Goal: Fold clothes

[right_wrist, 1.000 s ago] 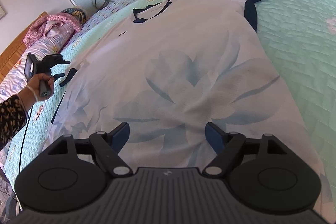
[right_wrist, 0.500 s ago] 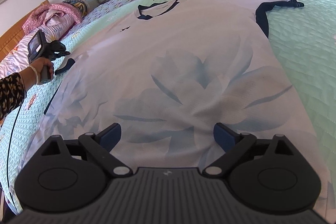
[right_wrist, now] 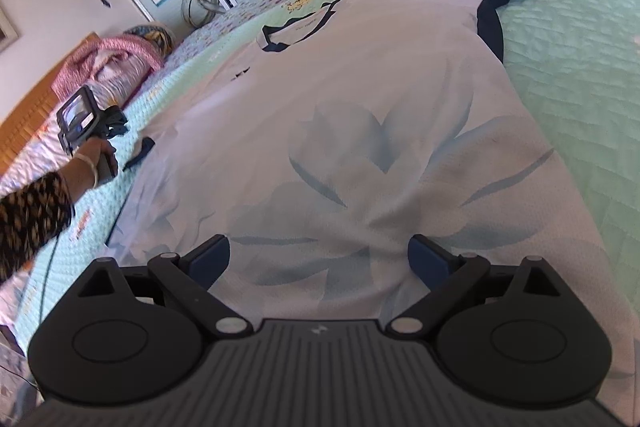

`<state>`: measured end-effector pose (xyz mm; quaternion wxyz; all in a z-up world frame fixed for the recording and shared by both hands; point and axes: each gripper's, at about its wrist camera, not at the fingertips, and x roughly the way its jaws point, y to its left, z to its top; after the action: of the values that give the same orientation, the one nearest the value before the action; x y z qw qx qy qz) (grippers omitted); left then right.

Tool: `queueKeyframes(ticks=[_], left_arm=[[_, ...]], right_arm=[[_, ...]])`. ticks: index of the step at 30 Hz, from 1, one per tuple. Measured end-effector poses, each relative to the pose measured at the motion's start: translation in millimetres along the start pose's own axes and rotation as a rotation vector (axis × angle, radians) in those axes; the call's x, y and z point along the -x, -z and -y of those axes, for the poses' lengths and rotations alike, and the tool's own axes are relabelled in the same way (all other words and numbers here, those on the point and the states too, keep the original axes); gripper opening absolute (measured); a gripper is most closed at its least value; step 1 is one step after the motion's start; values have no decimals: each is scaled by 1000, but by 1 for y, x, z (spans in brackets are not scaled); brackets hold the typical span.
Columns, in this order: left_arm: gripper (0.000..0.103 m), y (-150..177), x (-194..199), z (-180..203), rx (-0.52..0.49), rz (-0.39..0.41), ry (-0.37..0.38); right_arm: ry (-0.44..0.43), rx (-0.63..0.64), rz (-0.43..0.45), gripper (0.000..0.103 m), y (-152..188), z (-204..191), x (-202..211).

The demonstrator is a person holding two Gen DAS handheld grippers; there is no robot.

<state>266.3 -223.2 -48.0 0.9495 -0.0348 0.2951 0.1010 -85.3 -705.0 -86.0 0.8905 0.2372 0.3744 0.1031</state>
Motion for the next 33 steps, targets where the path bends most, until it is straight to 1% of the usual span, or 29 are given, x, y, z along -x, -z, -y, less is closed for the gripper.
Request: queueKeyframes(ticks=[2,3,4,5,6,7,8,9,10,11,12,13,15,17,18,19,21,22,23,24,25,26,27,28,29,31,33], left_arm=[[10,7,-2,10,61,-118,227],[11,11,-7,15,95,-173,322],[12,14,-15,21,89,-194,360],[12,16,-25,29,17,-183,346],[4,16,-35,34,-37,-161,305],[4,12,-45,32,-51,-116,209],[4,6,-55,30,-36,-87,116],[4,-3,-62,28,17,-91,40],[3,-10,-67,34,-3,-97,-26],[3,-17,-67,43,-56,-89,-93],[3,-22,-63,53,-97,-67,-135],[6,-27,-59,62,-124,-52,-163],[11,-31,-47,79,-127,-69,-151],[17,-30,-31,102,-138,-70,-72],[22,-28,-21,117,-163,-49,-3],[29,-23,-16,135,-214,-38,93],[38,-9,-23,166,-344,-73,269],[39,-3,-29,178,-392,-81,303],[47,1,-39,181,-404,-69,217],[76,0,-49,180,-385,-60,115],[78,-8,-56,170,-303,-66,-19],[77,-14,-62,158,-229,-89,-135],[70,-17,-61,147,-183,-104,-192],[61,-14,-50,142,-173,-94,-178],[60,-11,-39,136,-162,-84,-165],[62,-6,-16,126,-141,-63,-137],[62,1,10,119,-133,-44,-95]], right_arm=[[-14,-9,5,96,0,3,1],[-21,-12,7,96,0,4,2],[-27,-15,10,96,1,5,2],[-33,-17,12,96,1,6,3],[-39,-21,15,96,1,7,3],[-43,-27,16,96,0,8,3],[-48,-33,18,96,0,9,3],[-52,-40,19,96,-1,10,3],[-60,-45,20,96,-1,12,4],[-67,-51,20,96,-1,13,5],[-74,-56,21,96,-1,15,5],[-81,-61,24,96,-1,16,6],[-94,-71,29,96,-1,18,7],[-104,-77,36,96,-1,20,7],[-110,-77,39,96,0,21,7],[-116,-77,42,96,1,22,7],[-128,-76,46,96,1,24,8],[-134,-80,45,96,1,25,8],[-140,-86,45,96,0,26,9],[-146,-94,41,96,-1,27,9],[-151,-102,37,96,-3,29,10],[-154,-108,33,95,-5,30,11],[-154,-121,33,95,-7,33,14],[-154,-134,33,94,-9,35,17],[-154,-147,36,94,-12,38,20],[-146,-180,74,94,-20,48,29],[-113,-196,125,94,-32,59,38]])
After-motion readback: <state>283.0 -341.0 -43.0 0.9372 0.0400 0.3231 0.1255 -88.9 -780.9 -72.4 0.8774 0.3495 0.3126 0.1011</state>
